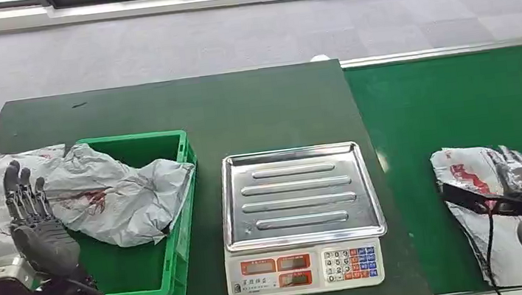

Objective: Moved the parcel from conveyor to table for the left to box.

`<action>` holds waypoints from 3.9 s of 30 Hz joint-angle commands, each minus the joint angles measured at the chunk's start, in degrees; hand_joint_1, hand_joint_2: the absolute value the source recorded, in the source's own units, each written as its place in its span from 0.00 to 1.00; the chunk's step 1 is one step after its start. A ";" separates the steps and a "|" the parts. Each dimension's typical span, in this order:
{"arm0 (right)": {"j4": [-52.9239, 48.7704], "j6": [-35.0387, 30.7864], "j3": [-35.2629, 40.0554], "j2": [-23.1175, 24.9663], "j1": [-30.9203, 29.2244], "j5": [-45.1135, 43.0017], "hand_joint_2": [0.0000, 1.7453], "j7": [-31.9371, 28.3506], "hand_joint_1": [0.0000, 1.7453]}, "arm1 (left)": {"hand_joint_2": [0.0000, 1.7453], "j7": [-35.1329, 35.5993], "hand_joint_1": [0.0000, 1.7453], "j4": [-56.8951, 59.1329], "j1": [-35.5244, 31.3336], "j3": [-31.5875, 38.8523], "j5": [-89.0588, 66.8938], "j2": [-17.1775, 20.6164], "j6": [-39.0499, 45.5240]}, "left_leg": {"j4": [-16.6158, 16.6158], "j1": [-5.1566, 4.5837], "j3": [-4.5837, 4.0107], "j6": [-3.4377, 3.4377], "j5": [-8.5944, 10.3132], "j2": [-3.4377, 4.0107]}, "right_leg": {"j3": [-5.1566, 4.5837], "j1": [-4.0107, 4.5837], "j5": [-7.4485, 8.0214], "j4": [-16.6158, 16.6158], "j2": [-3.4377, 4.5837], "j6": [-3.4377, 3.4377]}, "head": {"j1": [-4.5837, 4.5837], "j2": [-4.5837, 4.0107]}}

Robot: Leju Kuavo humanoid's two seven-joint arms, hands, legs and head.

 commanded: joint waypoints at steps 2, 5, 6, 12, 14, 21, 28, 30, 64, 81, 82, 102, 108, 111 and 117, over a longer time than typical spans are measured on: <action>16.60 0.53 -5.50 7.21 -1.85 -4.39 1.00 -2.15 0.00 | 0.00 1.36 0.00 3.99 -1.70 -2.59 -2.74 0.65 -0.52 | -0.17 0.07 0.19 -0.05 -0.01 0.27 | 0.14 0.06 0.09 -0.22 0.23 -0.03 | 0.00 0.00; 15.37 2.13 -5.25 8.02 -0.75 -5.62 1.00 -2.04 0.00 | 0.00 1.46 0.00 4.23 -1.96 -2.69 -3.29 0.63 -0.72 | -0.21 0.13 0.24 -0.05 -0.02 0.19 | 0.22 0.13 0.05 -0.28 0.15 -0.04 | 0.00 0.00; 15.13 3.12 -4.97 8.40 -0.51 -5.99 1.00 -2.07 0.00 | 0.00 1.56 0.00 4.40 -2.28 -2.75 -3.51 0.63 -0.76 | -0.11 0.10 0.19 -0.03 -0.07 0.20 | 0.13 0.10 -0.01 -0.15 0.16 -0.03 | -0.02 0.00; 17.85 6.32 -2.04 12.14 -2.50 -7.09 1.00 -3.17 0.00 | 0.00 2.35 0.00 4.94 -2.14 -2.11 -4.51 0.73 -0.25 | -0.20 0.13 0.80 -0.11 0.02 0.34 | 0.21 0.12 0.03 -0.21 0.36 -0.05 | -0.02 0.00; 17.85 6.32 -2.04 12.14 -2.50 -7.09 1.00 -3.17 0.00 | 0.00 2.35 0.00 4.94 -2.14 -2.11 -4.51 0.73 -0.25 | -0.11 0.13 0.70 -0.10 -0.01 0.30 | 0.18 0.11 -0.01 -0.09 0.33 -0.04 | -0.02 0.00; 18.15 7.50 1.21 17.14 -1.05 -10.48 1.00 -8.21 0.00 | 0.00 2.52 0.00 5.52 -2.61 -2.64 -5.10 1.14 -0.24 | -0.36 0.21 0.55 -0.10 0.03 0.65 | 0.40 0.19 0.20 -0.43 0.65 -0.08 | 0.00 0.00; 20.22 12.25 14.59 13.49 -5.15 -8.12 1.00 -12.27 1.00 | 0.00 0.94 0.00 9.20 -3.52 -3.02 -3.69 1.49 -0.13 | -0.09 0.31 0.99 -0.15 -0.34 1.11 | 0.69 0.29 -0.01 -0.19 1.08 -0.07 | -0.02 0.00; 21.99 13.28 17.54 13.51 -7.92 -8.10 1.00 -12.39 1.00 | 0.00 0.67 0.00 9.56 -3.90 -2.86 -3.01 1.30 -0.13 | -0.14 0.30 0.99 -0.15 -0.26 1.10 | 0.70 0.28 0.06 -0.23 1.06 -0.07 | -0.02 0.00; -19.52 -15.97 -4.69 16.93 0.66 -10.69 1.00 -5.34 1.00 | 0.00 -1.45 0.00 2.76 1.66 0.51 -2.08 -0.54 0.99 | -0.06 0.20 0.83 -0.10 -0.21 0.46 | 0.32 0.16 -0.14 -0.03 0.49 -0.09 | -0.02 0.00; -21.68 -16.58 -6.75 16.97 1.84 -11.08 1.00 -7.02 1.00 | 0.00 -1.22 0.00 2.07 1.94 0.31 -2.02 -0.08 1.35 | -0.05 0.21 0.72 -0.09 -0.19 0.39 | 0.32 0.18 -0.11 -0.05 0.41 -0.08 | -0.02 0.00; -22.05 -16.38 -7.12 16.73 2.45 -11.17 1.00 -7.04 1.00 | 0.00 -1.08 0.00 1.90 2.17 0.32 -2.02 0.01 1.53 | -0.04 0.19 0.87 -0.09 -0.19 0.37 | 0.29 0.16 -0.14 -0.03 0.39 -0.07 | -0.02 0.00; -16.71 -21.60 9.99 25.91 -10.93 -17.59 1.00 -15.07 1.00 | 0.00 0.05 0.00 6.80 -3.83 -3.63 0.51 -0.11 -0.10 | -0.07 0.24 0.38 -0.30 -0.04 0.90 | 0.08 0.20 0.10 0.01 0.88 -0.27 | -0.02 0.00; -16.85 -19.97 13.06 28.36 -9.94 -20.84 1.00 -18.06 1.00 | 0.00 0.09 0.00 8.55 -5.45 -4.12 0.30 -0.73 -0.89 | -0.13 0.25 0.78 -0.37 0.23 0.44 | 0.06 0.21 0.22 0.01 0.57 -0.31 | -0.02 0.00; -16.31 -20.88 16.12 30.85 -9.29 -20.89 1.00 -18.47 1.00 | 0.00 0.23 0.00 10.25 -7.49 -4.86 -0.17 -1.41 -0.96 | -0.09 0.27 0.71 -0.36 0.24 0.43 | 0.05 0.22 0.23 0.03 0.56 -0.31 | -0.02 0.00; -12.50 -17.84 17.88 31.55 -12.36 -21.08 1.00 -17.06 1.00 | 0.00 0.62 0.00 10.21 -7.11 -5.05 -0.54 -0.75 -1.13 | -0.05 0.24 0.65 -0.36 0.24 0.40 | -0.03 0.19 0.21 0.08 0.51 -0.31 | -0.02 0.00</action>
